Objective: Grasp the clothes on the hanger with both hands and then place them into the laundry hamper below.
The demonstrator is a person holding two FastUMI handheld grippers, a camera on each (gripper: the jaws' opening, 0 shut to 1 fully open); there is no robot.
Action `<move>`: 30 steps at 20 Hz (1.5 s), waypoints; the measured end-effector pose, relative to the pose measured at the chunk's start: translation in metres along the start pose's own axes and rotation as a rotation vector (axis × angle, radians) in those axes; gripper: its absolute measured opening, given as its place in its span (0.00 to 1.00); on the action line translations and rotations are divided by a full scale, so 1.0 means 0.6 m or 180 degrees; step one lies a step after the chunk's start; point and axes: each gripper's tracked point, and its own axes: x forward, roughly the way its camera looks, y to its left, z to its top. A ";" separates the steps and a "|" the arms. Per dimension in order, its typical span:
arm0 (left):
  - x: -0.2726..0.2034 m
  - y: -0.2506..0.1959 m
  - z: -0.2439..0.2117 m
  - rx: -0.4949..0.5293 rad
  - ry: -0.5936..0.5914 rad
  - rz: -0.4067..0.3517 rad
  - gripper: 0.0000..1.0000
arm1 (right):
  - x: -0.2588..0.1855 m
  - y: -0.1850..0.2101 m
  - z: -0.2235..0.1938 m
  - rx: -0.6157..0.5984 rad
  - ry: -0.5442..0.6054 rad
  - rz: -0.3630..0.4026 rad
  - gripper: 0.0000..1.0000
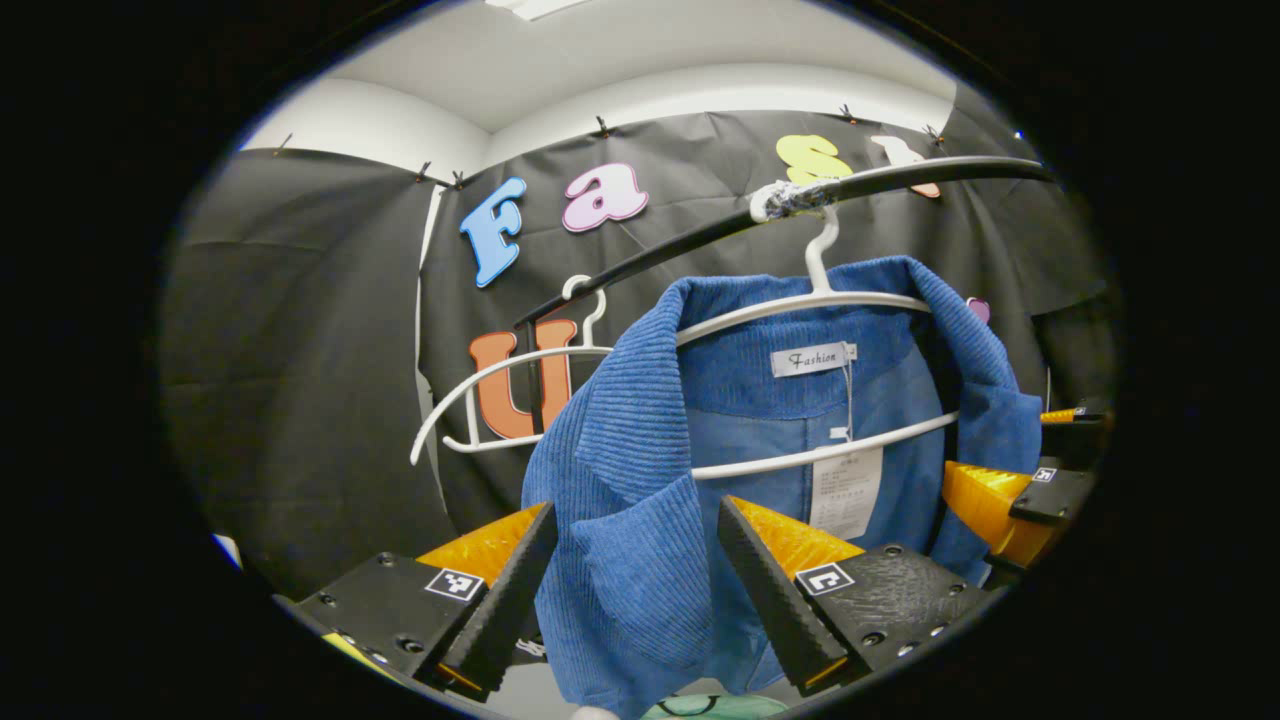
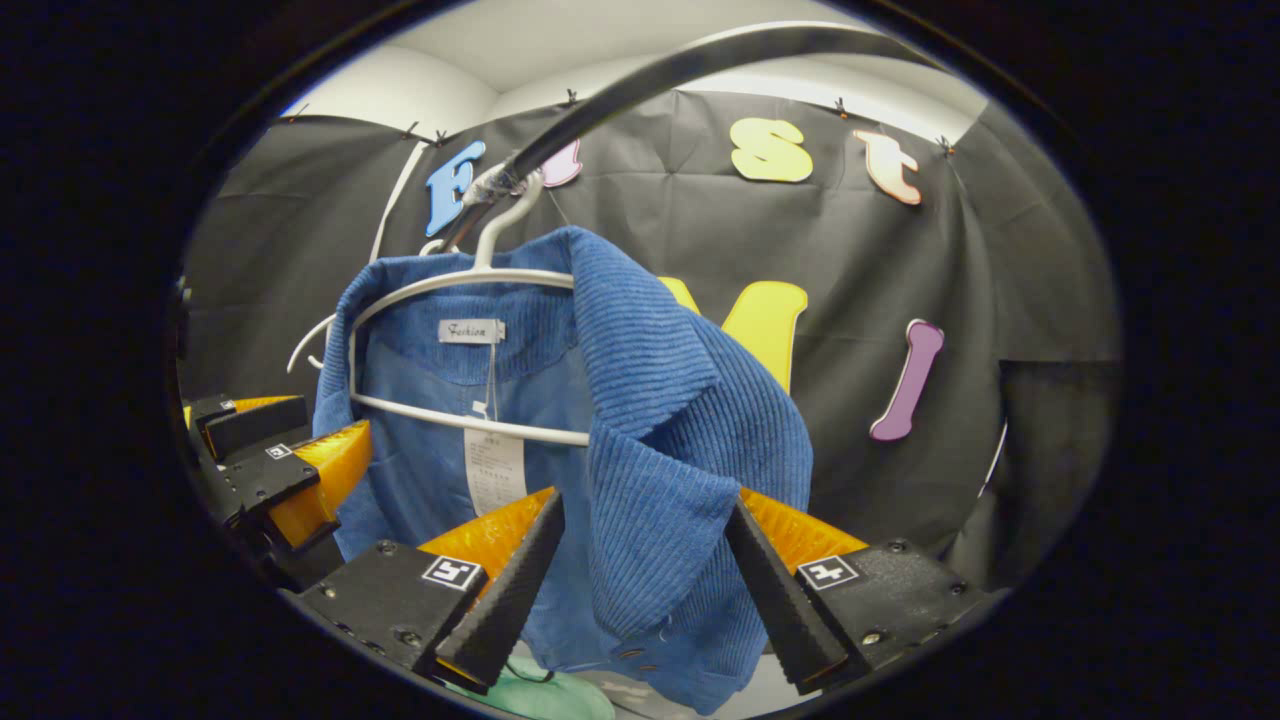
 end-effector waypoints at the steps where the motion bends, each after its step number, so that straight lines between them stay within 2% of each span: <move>1: 0.005 0.006 -0.004 0.0009 0.0008 0.0030 0.96 | 0.004 -0.002 0.000 0.0048 -0.0001 0.0018 0.97; 2: 0.007 0.007 -0.008 -0.0003 0.0011 0.0026 0.94 | 0.009 -0.001 -0.003 0.0101 0.0012 0.0067 0.95; 4: 0.014 0.011 -0.013 -0.0036 0.0014 0.0044 0.81 | 0.016 0.001 -0.013 0.0244 0.0067 0.0194 0.83; 5: 0.018 0.006 -0.016 -0.0076 0.0049 -0.0002 0.74 | 0.018 0.002 -0.016 0.0329 0.0077 0.0262 0.74; 6: 0.020 0.003 -0.021 -0.0134 0.0091 -0.0065 0.77 | 0.020 0.001 -0.017 0.0405 0.0087 0.0311 0.67; 7: 0.023 -0.002 -0.026 -0.0190 0.0140 -0.0133 0.65 | 0.023 -0.001 -0.018 0.0501 0.0081 0.0368 0.55; 8: 0.024 -0.007 -0.029 -0.0236 0.0179 -0.0197 0.54 | 0.025 0.006 -0.019 0.0618 0.0085 0.0498 0.49; 9: 0.027 -0.007 -0.030 -0.0248 0.0184 -0.0216 0.43 | 0.027 0.012 -0.023 0.0754 0.0099 0.0616 0.36; 11: 0.032 0.011 -0.033 -0.0222 0.0194 -0.0087 0.17 | 0.028 0.007 -0.025 0.0958 0.0134 0.0735 0.28; 12: 0.033 0.012 -0.036 -0.0240 0.0203 -0.0098 0.10 | 0.027 0.005 -0.027 0.1031 0.0141 0.0810 0.24; 13: 0.035 0.009 -0.036 -0.0258 0.0193 -0.0161 0.11 | 0.023 0.011 -0.024 0.1100 0.0138 0.0964 0.16; 14: 0.038 0.013 -0.038 -0.0286 0.0194 -0.0142 0.11 | 0.018 0.018 -0.024 0.1186 0.0132 0.1123 0.15; 15: 0.037 0.012 -0.035 -0.0328 0.0184 -0.0182 0.03 | 0.014 0.023 -0.018 0.1295 0.0121 0.1305 0.12; 17: 0.028 0.011 -0.030 -0.0411 0.0173 -0.0242 0.00 | 0.006 0.032 -0.015 0.1536 0.0121 0.1644 0.09; 18: 0.025 0.005 -0.028 -0.0471 0.0151 -0.0325 0.05 | 0.000 0.032 -0.010 0.1616 0.0090 0.1805 0.08; 19: 0.021 0.008 -0.024 -0.0505 0.0134 -0.0348 0.00 | -0.008 0.036 -0.001 0.1679 0.0061 0.1993 0.08; 20: 0.021 0.014 -0.022 -0.0524 0.0123 -0.0357 0.05 | -0.020 0.040 0.009 0.1745 0.0029 0.2153 0.07; 22: 0.019 0.028 -0.004 -0.0639 0.0078 -0.0359 0.05 | -0.040 0.036 0.027 0.1842 -0.0045 0.2366 0.07; 25: 0.020 0.051 0.033 -0.0975 -0.0013 -0.0369 0.05 | -0.052 0.021 0.058 0.1964 -0.0172 0.2486 0.07; 27: 0.029 0.075 0.054 -0.1159 -0.0052 -0.0332 0.05 | -0.047 0.007 0.086 0.2176 -0.0264 0.2512 0.06; 30: 0.050 0.113 0.074 -0.1094 -0.0111 -0.0217 0.00 | -0.037 -0.025 0.114 0.2432 -0.0364 0.2549 0.06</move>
